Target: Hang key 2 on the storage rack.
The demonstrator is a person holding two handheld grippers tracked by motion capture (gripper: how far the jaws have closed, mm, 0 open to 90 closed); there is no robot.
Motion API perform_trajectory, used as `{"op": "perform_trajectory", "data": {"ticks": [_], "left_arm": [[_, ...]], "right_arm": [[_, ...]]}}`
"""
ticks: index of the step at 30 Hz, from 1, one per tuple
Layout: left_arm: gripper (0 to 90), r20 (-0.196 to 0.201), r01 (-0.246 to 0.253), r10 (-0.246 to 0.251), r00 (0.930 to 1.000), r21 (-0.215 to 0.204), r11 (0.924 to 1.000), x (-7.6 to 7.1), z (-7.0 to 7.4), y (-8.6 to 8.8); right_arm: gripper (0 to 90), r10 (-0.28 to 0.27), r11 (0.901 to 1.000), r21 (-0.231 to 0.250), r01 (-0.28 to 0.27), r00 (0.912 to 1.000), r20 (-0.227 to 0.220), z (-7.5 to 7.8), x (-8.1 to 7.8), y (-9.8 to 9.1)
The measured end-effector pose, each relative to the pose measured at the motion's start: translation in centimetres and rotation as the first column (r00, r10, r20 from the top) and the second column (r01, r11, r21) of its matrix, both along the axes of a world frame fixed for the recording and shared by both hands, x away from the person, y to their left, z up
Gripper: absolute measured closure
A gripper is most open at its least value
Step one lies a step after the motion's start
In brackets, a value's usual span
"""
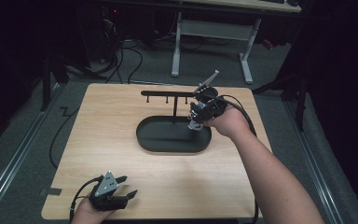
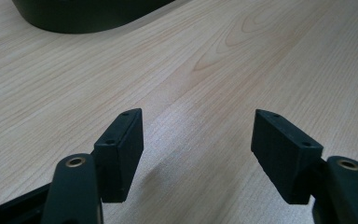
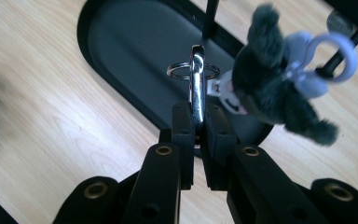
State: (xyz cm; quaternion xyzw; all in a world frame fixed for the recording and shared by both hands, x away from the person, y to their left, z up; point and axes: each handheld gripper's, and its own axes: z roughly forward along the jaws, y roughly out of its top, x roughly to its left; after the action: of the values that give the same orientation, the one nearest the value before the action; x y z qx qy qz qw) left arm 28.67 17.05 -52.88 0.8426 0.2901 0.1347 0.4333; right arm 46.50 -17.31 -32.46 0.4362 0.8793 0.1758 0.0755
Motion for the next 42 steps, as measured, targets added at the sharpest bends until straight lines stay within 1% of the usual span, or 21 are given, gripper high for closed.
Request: {"op": "perform_trajectory", "data": {"ticks": [5, 6, 8, 10, 12, 17, 19, 22, 23, 24, 25, 28, 30, 31, 32, 33, 36, 38, 39, 40, 42], "left_arm": [[34.9, 0.001, -0.001, 0.001, 1.0, -0.002, 1.0, 0.0, 0.0, 0.0], [34.9, 0.001, -0.002, 0.002, 1.0, -0.002, 1.0, 0.0, 0.0, 0.1], [34.9, 0.002, -0.003, 0.003, 1.0, -0.004, 1.0, 0.1, 0.0, 0.1], [34.9, 0.002, -0.004, 0.004, 1.0, -0.004, 1.0, 0.1, 0.0, 0.1], [34.9, 0.004, -0.005, 0.005, 1.0, -0.004, 1.0, 0.1, 0.0, 0.2], [34.9, 0.004, -0.005, 0.005, 1.0, -0.004, 1.0, 0.1, 0.0, 0.2], [34.9, 0.002, -0.003, 0.003, 1.0, -0.002, 1.0, 0.1, 0.0, 0.2], [34.9, 0.001, 0.0, 0.0, 1.0, -0.001, 1.0, 0.1, 0.0, 0.1], [34.9, 0.0, 0.002, -0.002, 1.0, 0.0, 1.0, 0.1, -0.1, 0.1], [34.9, 0.0, 0.002, -0.002, 1.0, 0.0, 1.0, 0.1, -0.1, 0.1], [34.9, 0.0, 0.003, -0.003, 1.0, 0.0, 1.0, 0.1, -0.1, 0.1], [34.9, -0.001, 0.003, -0.003, 1.0, 0.002, 1.0, 0.1, -0.1, 0.1], [34.9, -0.002, 0.004, -0.004, 1.0, 0.002, 1.0, 0.1, -0.1, 0.1], [34.9, -0.002, 0.004, -0.004, 1.0, 0.002, 1.0, 0.1, -0.1, 0.1], [34.9, -0.002, 0.006, -0.006, 1.0, 0.005, 1.0, 0.1, -0.1, 0.1], [34.9, -0.004, 0.007, -0.007, 1.0, 0.008, 0.9999, 0.1, -0.1, 0.1], [34.9, -0.005, 0.007, -0.007, 1.0, 0.007, 0.9999, 0.1, -0.1, 0.1], [34.9, -0.008, 0.01, -0.01, 0.9999, 0.01, 0.9999, 0.1, -0.1, 0.0], [34.9, -0.007, 0.009, -0.009, 0.9999, 0.008, 0.9999, 0.2, -0.2, 0.0], [34.9, -0.011, 0.011, -0.011, 0.9999, 0.012, 0.9999, 0.2, -0.2, 0.0], [34.9, -0.007, 0.01, -0.01, 0.9999, 0.008, 0.9999, 0.1, -0.2, -0.1]], "right_arm": [[85.3, -0.007, 0.9999, -0.013, 0.007, 0.9999, 0.01, 0.6, 0.9, 0.4], [85.3, -0.02, 0.9997, -0.012, 0.02, 0.9998, 0.008, 0.8, 1.0, 0.5], [85.3, -0.022, 0.9997, -0.008, 0.022, 0.9997, 0.015, 1.0, 1.3, 0.7], [85.3, -0.011, 0.9999, -0.006, 0.011, 0.9997, 0.023, 1.1, 1.6, 0.7], [85.3, -0.022, 0.9996, -0.018, 0.022, 0.9995, 0.024, 1.3, 2.1, 1.1], [85.3, -0.028, 0.9994, -0.019, 0.028, 0.9993, 0.025, 1.3, 2.9, 1.3], [85.3, -0.042, 0.9989, -0.02, 0.042, 0.999, 0.019, 1.1, 3.2, 1.5], [85.3, -0.04, 0.9987, -0.029, 0.041, 0.9989, 0.023, 1.0, 3.6, 1.6], [85.3, -0.057, 0.9977, -0.035, 0.058, 0.998, 0.029, 0.9, 3.7, 1.6], [85.3, -0.057, 0.9977, -0.035, 0.058, 0.998, 0.029, 0.9, 3.7, 1.6], [85.2, -0.052, 0.9976, -0.043, 0.054, 0.9978, 0.042, 0.7, 3.9, 1.3], [85.2, -0.065, 0.9967, -0.046, 0.067, 0.9972, 0.036, 0.4, 4.0, 1.2], [85.2, -0.076, 0.9961, -0.043, 0.077, 0.9963, 0.041, 0.1, 4.0, 1.1], [85.3, -0.076, 0.9962, -0.038, 0.078, 0.996, 0.048, 0.0, 4.0, 1.1], [85.2, -0.087, 0.9958, -0.023, 0.088, 0.9951, 0.047, 0.0, 4.0, 1.1], [85.3, -0.084, 0.9963, -0.015, 0.085, 0.9956, 0.04, 0.0, 4.0, 1.1], [85.3, -0.076, 0.9968, -0.022, 0.077, 0.9961, 0.044, 0.2, 3.8, 1.2], [85.3, -0.059, 0.9978, -0.027, 0.061, 0.9967, 0.055, 0.7, 3.6, 1.3], [85.3, -0.068, 0.9974, -0.018, 0.069, 0.9964, 0.051, 0.9, 3.4, 1.4], [85.3, -0.055, 0.9981, -0.023, 0.057, 0.9969, 0.055, 1.1, 3.4, 1.3], [85.3, -0.061, 0.9977, -0.025, 0.063, 0.9967, 0.053, 1.3, 3.1, 1.5]]}}
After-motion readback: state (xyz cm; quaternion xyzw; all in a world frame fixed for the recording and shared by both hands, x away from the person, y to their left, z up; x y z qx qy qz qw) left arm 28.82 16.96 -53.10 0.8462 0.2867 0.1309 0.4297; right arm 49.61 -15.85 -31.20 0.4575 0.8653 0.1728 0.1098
